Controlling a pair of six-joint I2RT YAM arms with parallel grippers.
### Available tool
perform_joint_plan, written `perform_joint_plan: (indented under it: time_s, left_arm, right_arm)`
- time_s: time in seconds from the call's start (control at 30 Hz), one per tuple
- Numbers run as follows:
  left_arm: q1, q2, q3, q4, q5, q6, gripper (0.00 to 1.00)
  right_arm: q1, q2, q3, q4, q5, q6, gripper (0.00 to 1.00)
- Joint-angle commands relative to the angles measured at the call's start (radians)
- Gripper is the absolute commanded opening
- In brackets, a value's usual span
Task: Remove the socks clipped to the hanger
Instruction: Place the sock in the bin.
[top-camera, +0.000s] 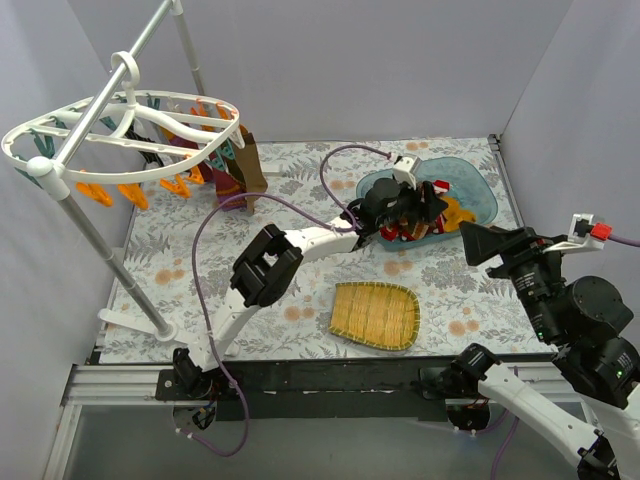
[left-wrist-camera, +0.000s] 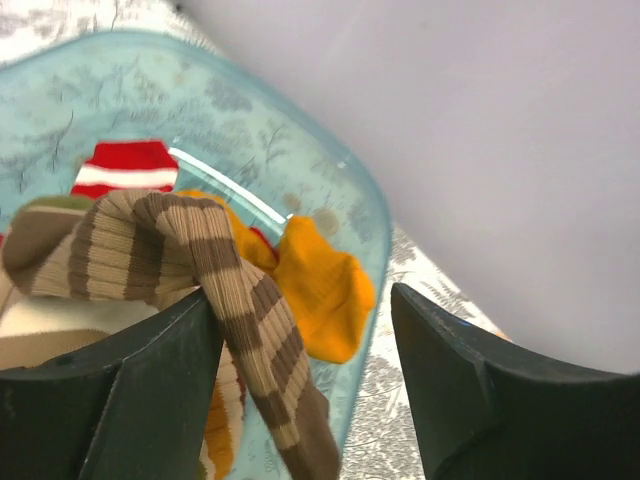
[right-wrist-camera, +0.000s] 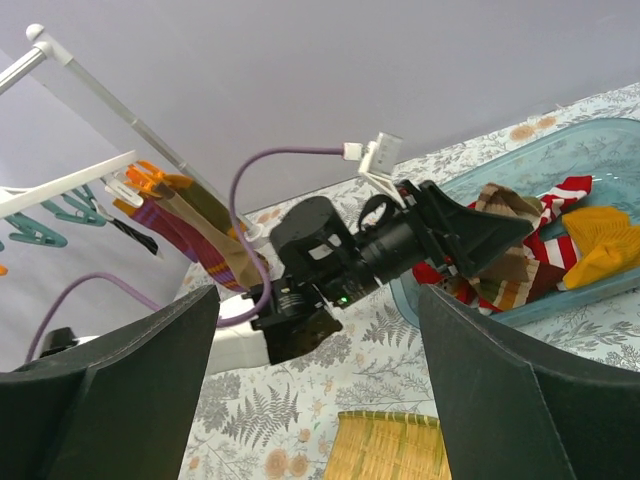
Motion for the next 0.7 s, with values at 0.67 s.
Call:
perform_joint_plan:
  time_s: [0.67]
  left_arm:
    - [-0.002,-0.353,-0.369,0.082,-0.073,0.075,0.61]
  right_arm:
    - [-0.002,0.154,-0.045,0.167,-0.086,-0.001,0.91]
